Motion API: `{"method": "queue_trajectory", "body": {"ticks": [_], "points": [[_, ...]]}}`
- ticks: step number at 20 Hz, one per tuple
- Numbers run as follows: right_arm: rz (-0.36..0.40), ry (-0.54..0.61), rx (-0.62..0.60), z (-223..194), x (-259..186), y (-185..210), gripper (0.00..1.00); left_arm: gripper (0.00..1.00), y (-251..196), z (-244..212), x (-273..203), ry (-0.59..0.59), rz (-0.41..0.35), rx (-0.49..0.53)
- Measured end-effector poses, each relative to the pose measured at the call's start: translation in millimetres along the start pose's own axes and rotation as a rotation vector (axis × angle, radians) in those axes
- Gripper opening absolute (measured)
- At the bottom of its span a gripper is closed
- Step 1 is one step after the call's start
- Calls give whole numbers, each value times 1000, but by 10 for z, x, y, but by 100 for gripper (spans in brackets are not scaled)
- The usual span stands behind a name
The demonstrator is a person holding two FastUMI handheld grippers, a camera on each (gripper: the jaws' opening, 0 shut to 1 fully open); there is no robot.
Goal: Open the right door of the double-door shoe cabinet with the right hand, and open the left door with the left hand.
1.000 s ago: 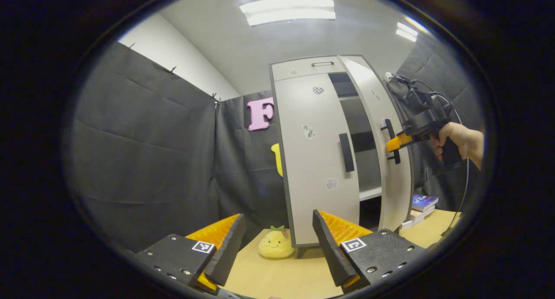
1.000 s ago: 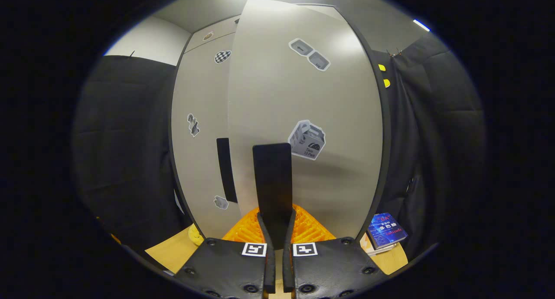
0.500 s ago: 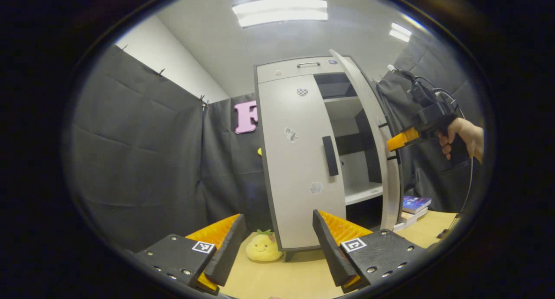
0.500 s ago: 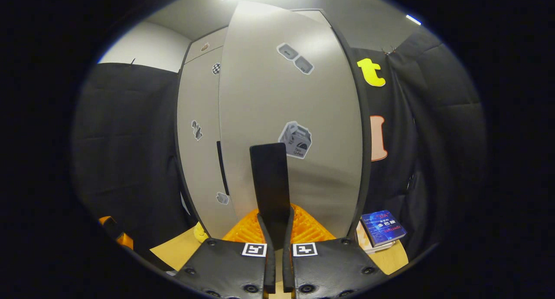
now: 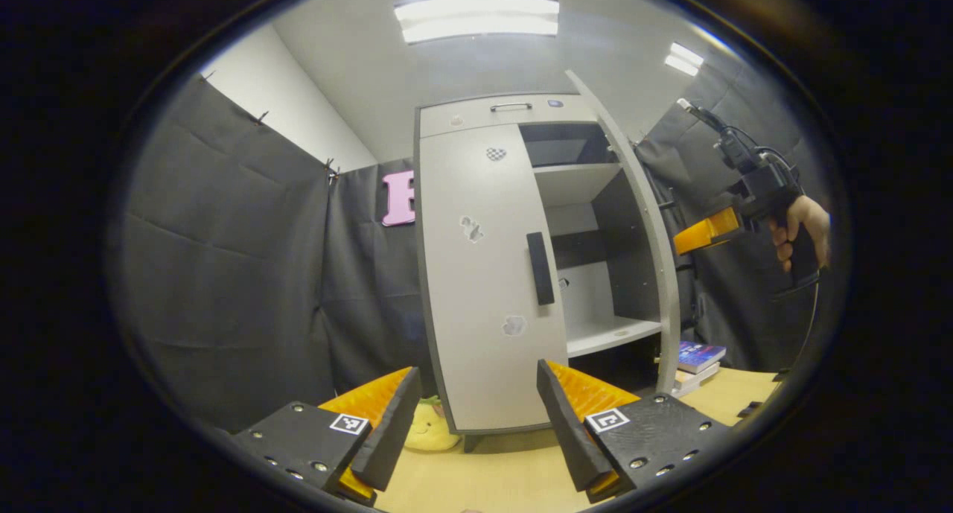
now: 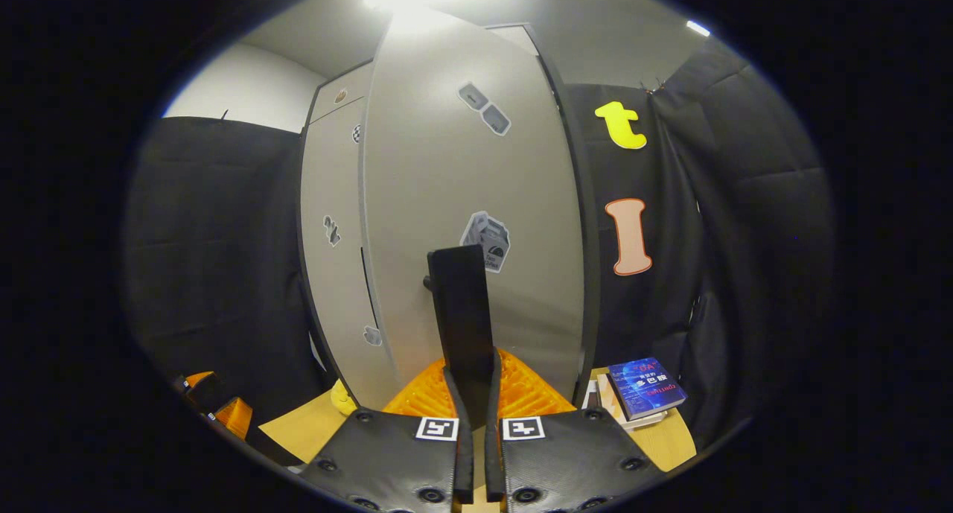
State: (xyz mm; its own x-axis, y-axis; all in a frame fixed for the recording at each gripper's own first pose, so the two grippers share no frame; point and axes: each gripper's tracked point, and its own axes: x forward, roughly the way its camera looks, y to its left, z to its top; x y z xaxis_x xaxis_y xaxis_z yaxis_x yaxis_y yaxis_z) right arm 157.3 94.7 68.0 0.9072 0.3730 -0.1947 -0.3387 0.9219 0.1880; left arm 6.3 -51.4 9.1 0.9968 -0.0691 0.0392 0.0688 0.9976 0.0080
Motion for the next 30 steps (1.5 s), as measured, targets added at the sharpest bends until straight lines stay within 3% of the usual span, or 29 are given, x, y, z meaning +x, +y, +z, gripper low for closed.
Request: {"method": "queue_trajectory", "body": {"ticks": [8, 9, 15, 23, 24, 25, 29, 30], "points": [[-48, -19, -14, 24, -78, -173, 7, 91, -241, 69, 42, -9, -34, -7], [-58, -19, -12, 31, -100, -214, 3, 91, -277, 75, 52, -10, -39, -7], [-104, -25, -43, 53, -149, -400, 6, 91, -520, 99, 49, -6, -72, -12], [-241, -45, -76, 112, -223, -785, 6, 90, -607, 73, 31, 10, -102, -15], [-225, -52, -61, 117, -224, -748, 0, 91, -615, 70, 30, 16, -110, -16], [-220, -67, -45, 140, -227, -699, 0, 91, -615, 66, 22, 21, -119, -16], [-234, -139, -68, 249, -251, -751, 3, 91, -617, 64, 32, 38, -138, -23], [-235, -144, -64, 249, -275, -742, 10, 91, -610, 76, 41, 41, -138, -22]]}}
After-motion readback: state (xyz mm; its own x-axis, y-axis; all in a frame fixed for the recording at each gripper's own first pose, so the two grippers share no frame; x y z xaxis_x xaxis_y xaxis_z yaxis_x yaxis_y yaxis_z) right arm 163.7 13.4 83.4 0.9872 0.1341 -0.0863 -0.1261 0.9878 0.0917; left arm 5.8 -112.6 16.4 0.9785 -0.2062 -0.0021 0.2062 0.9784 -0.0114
